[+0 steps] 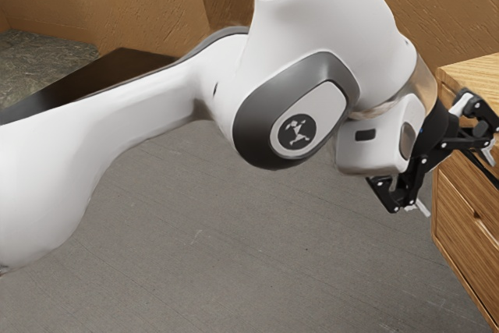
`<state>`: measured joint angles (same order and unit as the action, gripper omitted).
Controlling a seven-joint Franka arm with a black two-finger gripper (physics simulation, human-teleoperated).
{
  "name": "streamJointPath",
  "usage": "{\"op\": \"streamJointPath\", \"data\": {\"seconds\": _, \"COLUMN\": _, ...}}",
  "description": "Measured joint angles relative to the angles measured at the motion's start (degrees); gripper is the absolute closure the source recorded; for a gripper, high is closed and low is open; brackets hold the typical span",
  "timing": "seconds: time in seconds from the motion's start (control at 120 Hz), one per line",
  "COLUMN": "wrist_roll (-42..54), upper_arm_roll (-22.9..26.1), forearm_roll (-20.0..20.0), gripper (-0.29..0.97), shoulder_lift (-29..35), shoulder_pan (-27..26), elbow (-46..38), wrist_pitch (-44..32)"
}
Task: Pull the drawer handle with one arm to open the drawer
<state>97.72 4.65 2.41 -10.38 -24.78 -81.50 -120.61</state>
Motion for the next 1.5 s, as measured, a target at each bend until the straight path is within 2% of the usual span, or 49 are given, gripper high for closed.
{"op": "streamJointPath", "data": {"seconds": 0.567, "wrist_roll": 0.11, "upper_arm_roll": -0.98, "forearm_roll": 1.47, "gripper": -0.01, "shoulder_lift": 0.67, "shoulder_pan": -0.14, "elbow": -2.36, "wrist_pitch": -0.57}}
{"op": "streamJointPath", "data": {"seconds": 0.75, "wrist_roll": 0.1, "upper_arm_roll": -2.6, "forearm_roll": 2.17, "gripper": 0.04, "shoulder_lift": 4.73, "shoulder_pan": -1.1, "elbow": -7.42, "wrist_pitch": -1.64}}
{"op": "streamJointPath", "data": {"seconds": 0.967, "wrist_roll": 0.11, "upper_arm_roll": -5.46, "forearm_roll": 3.36, "gripper": 0.02, "shoulder_lift": 9.94, "shoulder_pan": -2.4, "elbow": -14.06, "wrist_pitch": -3.23}}
{"op": "streamJointPath", "data": {"seconds": 1.133, "wrist_roll": 0.1, "upper_arm_roll": -7.5, "forearm_roll": 3.98, "gripper": 0.05, "shoulder_lift": 14.34, "shoulder_pan": -3.87, "elbow": -18.96, "wrist_pitch": -4.27}}
{"op": "streamJointPath", "data": {"seconds": 1.35, "wrist_roll": -0.03, "upper_arm_roll": -7.99, "forearm_roll": 4.15, "gripper": 0.15, "shoulder_lift": 25.1, "shoulder_pan": -2.97, "elbow": -30.24, "wrist_pitch": -6.35}}
{"op": "streamJointPath", "data": {"seconds": 1.442, "wrist_roll": -0.09, "upper_arm_roll": -8.93, "forearm_roll": 4.16, "gripper": 0.31, "shoulder_lift": 34.04, "shoulder_pan": -2.71, "elbow": -37.29, "wrist_pitch": -6.99}}
{"op": "streamJointPath", "data": {"seconds": 1.5, "wrist_roll": -0.12, "upper_arm_roll": -9.38, "forearm_roll": 4.16, "gripper": 0.22, "shoulder_lift": 39.95, "shoulder_pan": -2.46, "elbow": -40.76, "wrist_pitch": -6.84}}
